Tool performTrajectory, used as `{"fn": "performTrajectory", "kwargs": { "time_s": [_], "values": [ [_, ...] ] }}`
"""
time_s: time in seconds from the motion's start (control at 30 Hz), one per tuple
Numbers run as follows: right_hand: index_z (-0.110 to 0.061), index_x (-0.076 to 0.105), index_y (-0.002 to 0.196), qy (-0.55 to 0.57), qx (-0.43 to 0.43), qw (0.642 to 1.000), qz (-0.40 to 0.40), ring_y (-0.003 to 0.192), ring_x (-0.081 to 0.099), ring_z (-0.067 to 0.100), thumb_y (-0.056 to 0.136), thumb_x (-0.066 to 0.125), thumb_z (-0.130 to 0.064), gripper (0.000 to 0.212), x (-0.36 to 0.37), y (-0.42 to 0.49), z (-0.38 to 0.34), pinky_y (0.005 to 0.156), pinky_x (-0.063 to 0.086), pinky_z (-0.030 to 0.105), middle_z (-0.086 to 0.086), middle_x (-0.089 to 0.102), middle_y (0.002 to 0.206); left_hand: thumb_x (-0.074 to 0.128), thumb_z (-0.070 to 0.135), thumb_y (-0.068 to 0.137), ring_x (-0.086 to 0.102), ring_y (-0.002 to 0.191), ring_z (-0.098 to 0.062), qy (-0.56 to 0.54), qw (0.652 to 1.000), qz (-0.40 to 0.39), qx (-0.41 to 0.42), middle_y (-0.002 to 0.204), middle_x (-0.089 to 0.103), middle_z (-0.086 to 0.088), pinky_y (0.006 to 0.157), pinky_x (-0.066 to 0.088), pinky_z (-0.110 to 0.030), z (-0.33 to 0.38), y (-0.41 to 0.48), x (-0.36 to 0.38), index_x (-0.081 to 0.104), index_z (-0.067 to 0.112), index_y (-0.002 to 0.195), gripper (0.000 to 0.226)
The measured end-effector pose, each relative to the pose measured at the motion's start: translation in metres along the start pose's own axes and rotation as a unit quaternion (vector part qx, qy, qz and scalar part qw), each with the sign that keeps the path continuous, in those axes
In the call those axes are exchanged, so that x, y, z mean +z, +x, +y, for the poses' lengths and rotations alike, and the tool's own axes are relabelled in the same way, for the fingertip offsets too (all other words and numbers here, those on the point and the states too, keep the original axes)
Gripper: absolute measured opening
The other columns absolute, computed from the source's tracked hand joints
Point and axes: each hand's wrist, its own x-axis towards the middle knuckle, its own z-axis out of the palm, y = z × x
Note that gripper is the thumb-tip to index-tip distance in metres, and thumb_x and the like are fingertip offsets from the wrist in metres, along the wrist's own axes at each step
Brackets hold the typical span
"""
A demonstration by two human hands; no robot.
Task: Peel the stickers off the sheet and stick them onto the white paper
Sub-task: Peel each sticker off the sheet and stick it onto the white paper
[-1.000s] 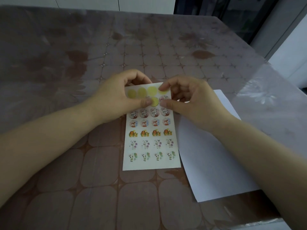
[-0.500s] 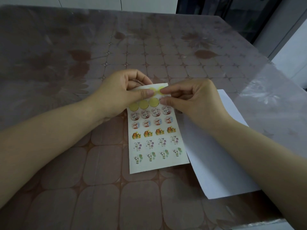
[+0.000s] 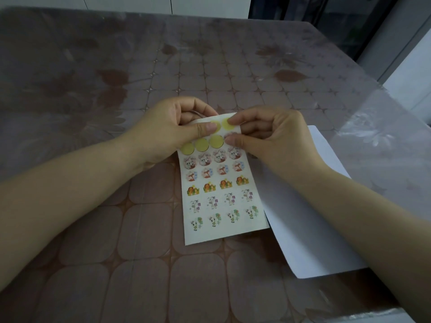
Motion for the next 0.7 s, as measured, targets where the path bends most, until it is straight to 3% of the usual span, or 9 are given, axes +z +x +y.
{"fn": "performTrajectory", "kwargs": {
  "time_s": [0.23, 0.37, 0.7],
  "values": [
    [-0.021, 0.071, 0.077, 0.036, -0.017, 0.999, 0.002, 0.069, 0.069, 0.004, 0.071, 0.077, -0.005, 0.019, -0.0004, -0.0010, -0.0019, 0.059, 0.050, 0.011, -0.012, 0.070, 0.074, 0.068, 0.026, 0.067, 0.071, 0.068, -0.008, -0.012, 1.000, -0.018, -0.002, 0.076, 0.075, 0.001, 0.060, 0.055, -0.017, 0.0022, -0.0016, 0.0005, 0.066, 0.019, 0.088, 0.023],
    [-0.021, 0.071, 0.081, -0.008, -0.066, 0.998, 0.002, 0.071, 0.067, -0.001, 0.073, 0.076, -0.005, 0.018, 0.0009, -0.0029, -0.0040, 0.064, 0.048, 0.009, -0.016, 0.068, 0.076, 0.067, 0.026, 0.065, 0.070, 0.067, -0.007, -0.024, 0.999, -0.020, -0.016, 0.074, 0.074, 0.002, 0.060, 0.055, -0.018, 0.0021, -0.0002, -0.0013, 0.066, 0.018, 0.088, 0.024],
    [-0.025, 0.070, 0.081, -0.005, -0.074, 0.997, 0.007, 0.074, 0.069, 0.003, 0.071, 0.077, -0.007, 0.021, 0.0015, -0.0020, -0.0006, 0.068, 0.053, 0.014, -0.015, 0.069, 0.079, 0.067, 0.025, 0.066, 0.071, 0.068, -0.009, -0.033, 0.999, -0.025, -0.022, 0.075, 0.075, 0.001, 0.060, 0.055, -0.018, 0.0029, -0.0008, -0.0013, 0.066, 0.018, 0.087, 0.023]
  ]
}}
